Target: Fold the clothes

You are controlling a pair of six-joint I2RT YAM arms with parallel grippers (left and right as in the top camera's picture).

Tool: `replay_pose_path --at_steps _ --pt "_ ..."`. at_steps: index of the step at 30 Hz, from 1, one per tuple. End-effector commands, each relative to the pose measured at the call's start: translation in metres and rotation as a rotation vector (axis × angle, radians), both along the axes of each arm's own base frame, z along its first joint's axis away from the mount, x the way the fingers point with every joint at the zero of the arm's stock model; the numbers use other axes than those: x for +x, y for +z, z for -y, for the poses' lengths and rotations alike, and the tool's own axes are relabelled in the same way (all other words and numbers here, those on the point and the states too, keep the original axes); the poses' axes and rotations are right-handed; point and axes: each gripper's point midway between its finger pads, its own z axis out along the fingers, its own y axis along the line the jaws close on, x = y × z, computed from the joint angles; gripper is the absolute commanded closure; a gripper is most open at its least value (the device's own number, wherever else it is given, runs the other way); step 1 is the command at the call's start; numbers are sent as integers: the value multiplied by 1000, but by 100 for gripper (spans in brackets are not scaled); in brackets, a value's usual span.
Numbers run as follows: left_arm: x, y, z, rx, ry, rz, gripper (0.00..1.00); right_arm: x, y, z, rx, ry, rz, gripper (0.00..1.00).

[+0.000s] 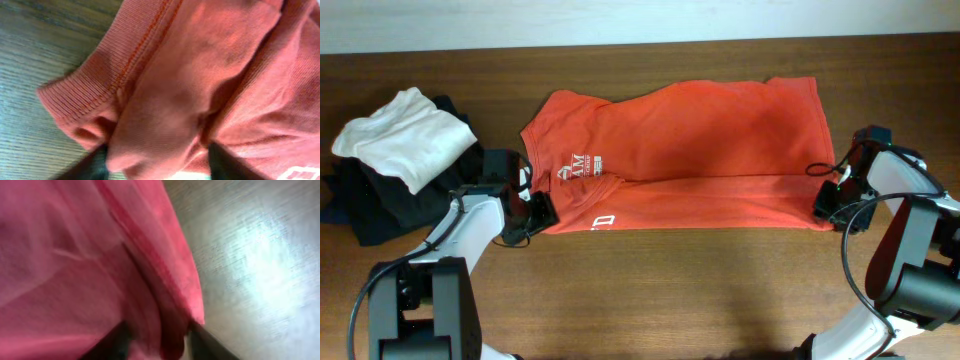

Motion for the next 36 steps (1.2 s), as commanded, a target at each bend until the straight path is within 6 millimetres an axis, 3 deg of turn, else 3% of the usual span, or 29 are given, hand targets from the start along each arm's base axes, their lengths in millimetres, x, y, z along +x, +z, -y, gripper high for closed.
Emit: replay_pose_path --at_steps 1,4,5,10,13,17,18,20,21,23,26,31,33,34,36 --pt "-14 -9 -1 10 -5 -48 62 -22 -2 14 -94 -5 -107 74" --pt "-28 -12 -10 65 3 -106 95 -40 4 25 -181 -67 -184 81" --pt "-31 -12 -12 74 3 -121 100 -43 6 27 -196 -74 -198 81" --pt "-68 -13 -13 82 -2 -269 100 -58 10 28 -201 -103 -256 93" --pt "-88 -11 -27 147 7 -350 99 -73 13 31 -188 -177 -297 96" --pt "-91 -10 -37 199 5 -364 96 -63 9 16 -37 -206 -236 94" --pt "-91 -10 -37 199 6 -362 95 -57 8 11 2 -184 -211 90" --pt "-88 -11 -37 199 7 -351 87 -41 7 0 86 -140 -143 71" --pt "-87 -11 -37 199 7 -347 85 -30 7 -7 138 -126 -95 51" --pt "-86 -11 -37 200 7 -343 77 -15 7 -16 211 -100 -22 34" --pt "-85 -11 -37 199 8 -339 69 -1 7 -19 238 -75 43 27" --pt "-85 -11 -37 199 8 -340 64 8 4 -16 226 -68 80 28" --pt "-85 -11 -37 199 8 -340 63 6 3 -19 230 -65 72 33" --pt "-85 -11 -37 199 8 -341 63 5 3 -19 231 -65 68 41" --pt "-85 -11 -37 199 8 -340 62 3 1 -20 233 -66 63 73"
